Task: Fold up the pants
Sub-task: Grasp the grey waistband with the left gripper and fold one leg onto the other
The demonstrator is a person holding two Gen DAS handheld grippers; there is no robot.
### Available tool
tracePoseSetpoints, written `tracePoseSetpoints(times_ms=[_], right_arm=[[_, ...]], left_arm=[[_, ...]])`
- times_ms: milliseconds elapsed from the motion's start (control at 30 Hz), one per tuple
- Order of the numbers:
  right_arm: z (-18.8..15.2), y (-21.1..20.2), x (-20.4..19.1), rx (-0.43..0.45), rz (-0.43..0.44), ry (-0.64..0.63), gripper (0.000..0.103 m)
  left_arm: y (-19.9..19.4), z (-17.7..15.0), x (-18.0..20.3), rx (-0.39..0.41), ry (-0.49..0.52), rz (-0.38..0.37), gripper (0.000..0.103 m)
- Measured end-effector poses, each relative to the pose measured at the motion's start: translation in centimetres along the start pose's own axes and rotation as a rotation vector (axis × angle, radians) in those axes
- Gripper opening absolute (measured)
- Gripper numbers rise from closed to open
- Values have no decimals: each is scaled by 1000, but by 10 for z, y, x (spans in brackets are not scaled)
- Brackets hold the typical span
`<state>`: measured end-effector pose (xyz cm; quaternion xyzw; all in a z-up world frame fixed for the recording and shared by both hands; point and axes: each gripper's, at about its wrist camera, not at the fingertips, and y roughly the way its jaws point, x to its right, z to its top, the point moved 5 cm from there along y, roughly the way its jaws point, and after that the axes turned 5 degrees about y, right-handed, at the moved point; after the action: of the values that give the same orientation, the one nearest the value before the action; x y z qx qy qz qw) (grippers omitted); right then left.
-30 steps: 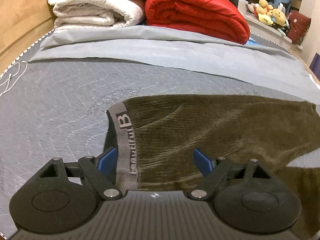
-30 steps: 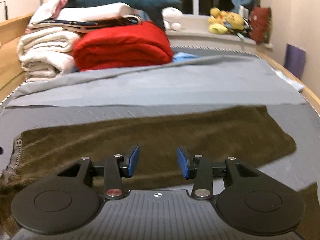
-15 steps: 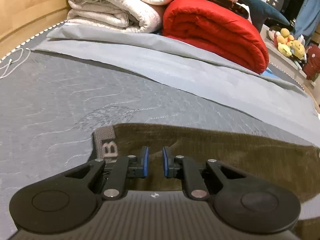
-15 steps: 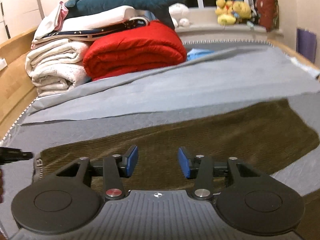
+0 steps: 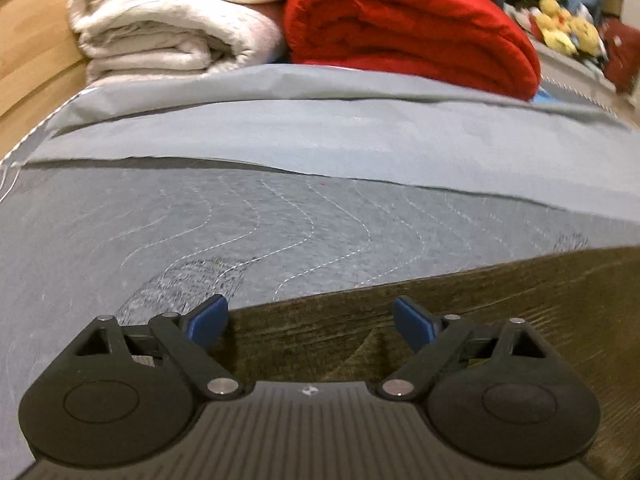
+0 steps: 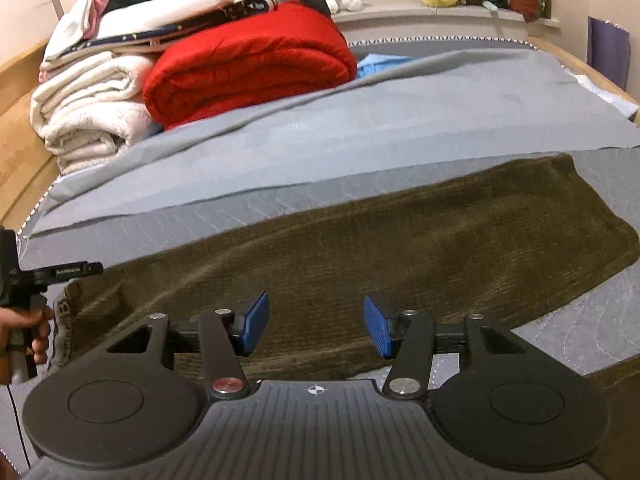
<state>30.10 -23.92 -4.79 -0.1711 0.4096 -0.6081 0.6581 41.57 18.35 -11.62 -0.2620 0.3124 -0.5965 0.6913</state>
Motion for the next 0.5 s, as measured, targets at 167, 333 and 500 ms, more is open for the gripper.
tracePoseSetpoints(times_ms=[167,333,500], right_arm=[[-1,6,2,-16,-17,-13,55],[-6,12,-2,-39,-24,-58,55],[-3,13,3,-38,-57,-81,55]], left_arm=[[30,-8,0,-12,145,-28,95],[42,-17,0,-34,199,-80,49],[25,-19,8,-10,318,-64,6]])
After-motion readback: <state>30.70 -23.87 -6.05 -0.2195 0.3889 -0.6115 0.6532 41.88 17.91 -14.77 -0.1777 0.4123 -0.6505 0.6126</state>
